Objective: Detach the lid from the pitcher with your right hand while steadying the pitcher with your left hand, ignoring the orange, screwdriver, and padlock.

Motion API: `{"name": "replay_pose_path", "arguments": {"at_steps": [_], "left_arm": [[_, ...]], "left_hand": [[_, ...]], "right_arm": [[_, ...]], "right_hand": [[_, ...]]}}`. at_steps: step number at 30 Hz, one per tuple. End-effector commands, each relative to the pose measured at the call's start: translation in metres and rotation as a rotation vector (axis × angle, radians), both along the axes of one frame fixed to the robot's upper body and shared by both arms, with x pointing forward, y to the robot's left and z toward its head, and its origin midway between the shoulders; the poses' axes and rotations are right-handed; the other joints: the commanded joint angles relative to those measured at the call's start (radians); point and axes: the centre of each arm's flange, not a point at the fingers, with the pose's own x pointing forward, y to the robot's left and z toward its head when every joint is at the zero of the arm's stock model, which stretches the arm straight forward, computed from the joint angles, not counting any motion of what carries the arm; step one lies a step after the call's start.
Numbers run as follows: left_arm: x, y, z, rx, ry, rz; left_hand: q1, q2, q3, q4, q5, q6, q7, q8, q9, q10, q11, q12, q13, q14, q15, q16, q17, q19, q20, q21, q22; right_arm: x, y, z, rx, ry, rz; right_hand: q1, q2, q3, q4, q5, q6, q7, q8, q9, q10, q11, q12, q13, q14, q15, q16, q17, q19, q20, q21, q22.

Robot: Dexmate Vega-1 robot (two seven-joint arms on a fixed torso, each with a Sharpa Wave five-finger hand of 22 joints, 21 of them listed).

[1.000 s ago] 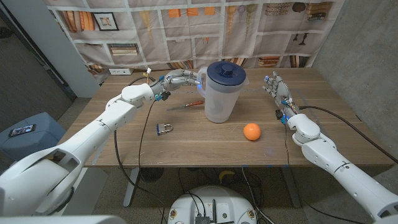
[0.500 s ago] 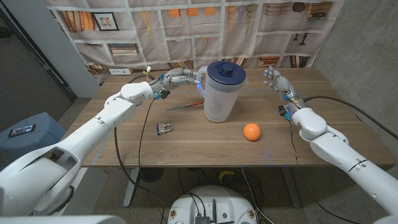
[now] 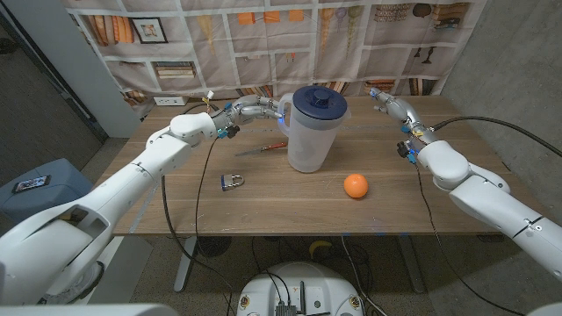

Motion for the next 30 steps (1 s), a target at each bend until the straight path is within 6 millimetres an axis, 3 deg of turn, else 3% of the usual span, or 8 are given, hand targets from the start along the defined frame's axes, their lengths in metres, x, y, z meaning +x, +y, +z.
{"name": "replay_pose_path", "arguments": {"at_steps": [1, 4, 14, 18, 20, 30], "left_arm": [[-0.001, 0.001, 0.002, 0.014, 0.008, 0.011], [-0.002, 0.001, 0.003, 0.021, 0.005, 0.013], [-0.003, 0.0, 0.006, 0.028, 0.004, 0.016], [-0.003, -0.001, 0.007, 0.03, 0.004, 0.016], [-0.003, -0.001, 0.007, 0.035, 0.003, 0.016], [-0.005, -0.004, 0.011, 0.044, -0.001, 0.017]], "left_hand": [[0.013, 0.055, 0.02, 0.015, 0.006, 0.05, 0.037, -0.002, 0.005, 0.041, -0.036, 0.0, 0.001, 0.012, -0.106, 0.004, 0.001, 0.01, -0.145, 0.005, 0.005], [0.012, 0.055, 0.02, 0.014, 0.006, 0.051, 0.037, -0.003, 0.006, 0.042, -0.034, -0.001, 0.001, 0.013, -0.106, 0.004, 0.001, 0.011, -0.145, 0.005, 0.005], [0.011, 0.054, 0.022, 0.014, 0.006, 0.052, 0.032, -0.006, 0.006, 0.045, -0.033, -0.003, 0.001, 0.014, -0.107, 0.004, 0.001, 0.011, -0.145, 0.004, 0.005], [0.01, 0.055, 0.023, 0.014, 0.007, 0.052, 0.033, -0.007, 0.007, 0.047, -0.032, -0.003, 0.002, 0.017, -0.107, 0.004, 0.001, 0.012, -0.144, 0.004, 0.005], [0.01, 0.056, 0.024, 0.014, 0.007, 0.053, 0.034, -0.008, 0.007, 0.048, -0.033, -0.003, 0.002, 0.018, -0.107, 0.004, 0.001, 0.012, -0.144, 0.004, 0.005], [0.008, 0.057, 0.026, 0.013, 0.007, 0.056, 0.036, -0.01, 0.008, 0.055, -0.032, -0.005, 0.002, 0.025, -0.108, 0.005, 0.002, 0.013, -0.144, 0.003, 0.005]], "right_arm": [[-0.038, 0.016, 0.04, -0.206, -0.07, -0.052], [-0.043, 0.018, 0.045, -0.24, -0.076, -0.057], [-0.058, 0.028, 0.064, -0.377, -0.081, -0.071], [-0.065, 0.032, 0.072, -0.428, -0.091, -0.083], [-0.068, 0.034, 0.076, -0.455, -0.096, -0.095], [-0.083, 0.044, 0.097, -0.576, -0.083, -0.093]], "right_hand": [[0.019, -0.013, 0.004, -0.027, -0.01, -0.002, 0.002, -0.001, 0.004, 0.0, -0.013, -0.004, 0.005, 0.0, 0.013, 0.003, -0.002, 0.0, 0.017, 0.003, 0.003], [0.041, -0.018, 0.009, -0.049, -0.014, -0.01, -0.005, -0.003, 0.006, -0.002, -0.021, -0.005, 0.006, -0.012, 0.023, 0.0, -0.005, 0.002, 0.037, 0.002, 0.004], [0.135, -0.012, 0.044, -0.116, -0.029, -0.073, -0.033, -0.016, 0.008, -0.007, -0.03, -0.008, 0.009, -0.037, 0.043, -0.003, -0.012, -0.022, 0.055, -0.006, 0.005], [0.161, -0.013, 0.053, -0.126, -0.027, -0.094, -0.043, -0.019, 0.008, -0.009, -0.036, -0.009, 0.01, -0.044, 0.045, -0.003, -0.014, -0.031, 0.06, -0.007, 0.005], [0.179, -0.016, 0.059, -0.131, -0.025, -0.097, -0.041, -0.016, 0.008, -0.007, -0.041, -0.007, 0.01, -0.047, 0.047, -0.002, -0.014, -0.057, 0.061, -0.014, 0.005], [0.218, -0.034, 0.067, -0.131, -0.018, -0.115, -0.036, -0.014, 0.008, -0.002, -0.042, -0.006, 0.011, -0.07, 0.068, -0.002, -0.016, -0.127, 0.091, -0.019, 0.004]]}}
